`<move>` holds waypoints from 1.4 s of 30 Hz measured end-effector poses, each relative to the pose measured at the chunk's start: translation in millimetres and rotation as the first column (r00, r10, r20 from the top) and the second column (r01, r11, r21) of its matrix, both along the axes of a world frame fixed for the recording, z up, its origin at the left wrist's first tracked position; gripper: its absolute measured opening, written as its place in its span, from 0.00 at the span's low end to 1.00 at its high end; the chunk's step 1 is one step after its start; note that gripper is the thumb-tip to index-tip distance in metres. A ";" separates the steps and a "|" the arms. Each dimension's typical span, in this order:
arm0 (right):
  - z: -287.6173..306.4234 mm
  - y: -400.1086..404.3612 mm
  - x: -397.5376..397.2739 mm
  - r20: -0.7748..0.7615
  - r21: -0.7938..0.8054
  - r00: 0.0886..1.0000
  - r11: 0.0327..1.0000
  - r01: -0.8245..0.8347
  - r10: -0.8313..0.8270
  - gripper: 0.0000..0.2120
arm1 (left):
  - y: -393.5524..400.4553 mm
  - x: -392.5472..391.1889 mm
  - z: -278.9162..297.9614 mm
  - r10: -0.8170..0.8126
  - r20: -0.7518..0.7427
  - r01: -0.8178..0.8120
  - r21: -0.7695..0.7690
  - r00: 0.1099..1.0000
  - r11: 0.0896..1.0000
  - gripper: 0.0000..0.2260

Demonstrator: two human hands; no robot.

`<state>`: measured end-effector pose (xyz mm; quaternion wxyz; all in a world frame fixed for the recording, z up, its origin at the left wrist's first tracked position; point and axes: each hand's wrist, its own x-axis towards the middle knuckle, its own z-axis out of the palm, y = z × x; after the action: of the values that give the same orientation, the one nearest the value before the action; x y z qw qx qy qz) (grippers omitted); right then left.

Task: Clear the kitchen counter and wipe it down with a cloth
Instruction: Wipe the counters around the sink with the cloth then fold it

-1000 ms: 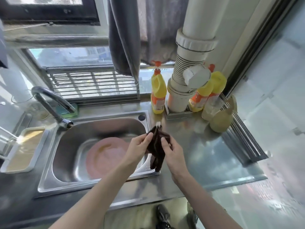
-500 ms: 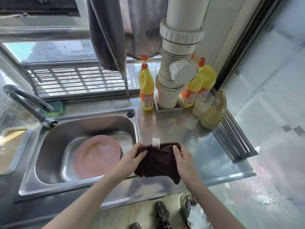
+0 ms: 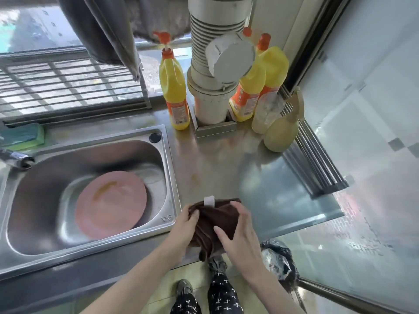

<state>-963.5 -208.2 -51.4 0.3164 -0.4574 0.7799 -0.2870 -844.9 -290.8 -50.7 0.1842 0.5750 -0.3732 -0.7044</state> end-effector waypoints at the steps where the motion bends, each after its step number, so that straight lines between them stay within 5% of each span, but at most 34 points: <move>1: -2.8 0.8 -0.8 -0.144 -0.012 0.986 0.996 -0.090 0.087 0.29 | -1.8 -10.1 -0.2 0.080 -0.014 -0.079 0.074 0.997 0.994 0.07; 3: -5.6 0.0 -6.7 -0.231 0.069 0.963 0.990 -0.126 0.139 0.34 | -4.2 -29.2 5.2 0.165 -0.083 -0.144 0.211 0.983 0.967 0.07; 5: -4.7 3.0 -21.1 -0.103 0.102 0.991 0.992 -0.070 0.080 0.37 | -6.6 -41.7 14.2 0.138 -0.173 -0.090 0.264 0.975 0.960 0.09; 8: 6.0 14.4 -45.3 0.208 -0.017 0.976 0.997 0.075 -0.070 0.21 | -10.2 -53.5 26.6 -0.080 -0.279 0.158 0.267 0.957 0.951 0.12; 10: 10.9 24.9 -68.6 0.300 -0.073 0.945 0.984 0.161 -0.132 0.18 | -13.6 -62.1 30.6 -0.298 -0.219 0.341 0.191 0.929 0.921 0.16; 12: 10.8 31.3 -99.2 0.210 -0.118 0.951 0.960 0.254 -0.226 0.14 | -16.7 -74.2 29.9 -0.417 -0.057 0.420 0.064 0.907 0.905 0.14; 15: 5.6 27.5 -143.3 -0.070 -0.144 0.904 0.901 0.409 -0.422 0.09 | -23.0 -88.1 13.9 -0.369 0.205 0.409 -0.213 0.907 0.887 0.04; 18: -7.8 16.9 -166.7 -0.442 -0.018 0.846 0.945 0.326 -0.300 0.23 | -30.5 -88.2 -13.3 -0.371 0.565 0.655 -0.465 0.737 0.596 0.08; 22: -52.0 8.8 -185.3 -0.501 0.183 0.865 0.973 0.140 -0.031 0.43 | -31.4 -81.3 -31.6 -0.281 0.776 0.800 -0.432 0.565 0.415 0.18; 27: -84.1 -0.7 -172.4 -0.485 0.121 0.863 0.967 0.222 -0.137 0.35 | -25.3 -69.5 -43.9 -0.228 0.950 0.962 -0.163 0.212 0.217 0.34; 31: -89.0 -4.9 -99.7 -0.497 0.001 0.862 0.994 -0.107 0.093 0.27 | -14.9 -60.4 -54.0 -0.205 0.966 0.962 -0.101 0.156 0.255 0.40; 35: -92.1 -12.7 -102.0 -0.533 0.013 0.780 0.925 -0.379 0.328 0.24 | -18.9 -46.6 -59.1 -0.193 0.944 0.906 -0.177 0.267 0.384 0.45; 39: -95.2 -21.9 -193.9 -0.568 0.088 0.815 0.993 -0.079 0.115 0.26 | -30.8 -27.0 -60.5 -0.131 0.940 0.794 -0.187 0.316 0.579 0.54; 42: -90.7 -30.0 -211.8 -0.568 0.106 0.823 0.989 0.107 -0.028 0.31 | -34.7 -8.4 -61.3 -0.158 0.952 0.779 -0.113 0.263 0.617 0.57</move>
<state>-1175.3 -238.3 -142.2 0.0909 -0.4719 0.8716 -0.0973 -853.3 -325.5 -112.1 -0.1087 0.6131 -0.7643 -0.1677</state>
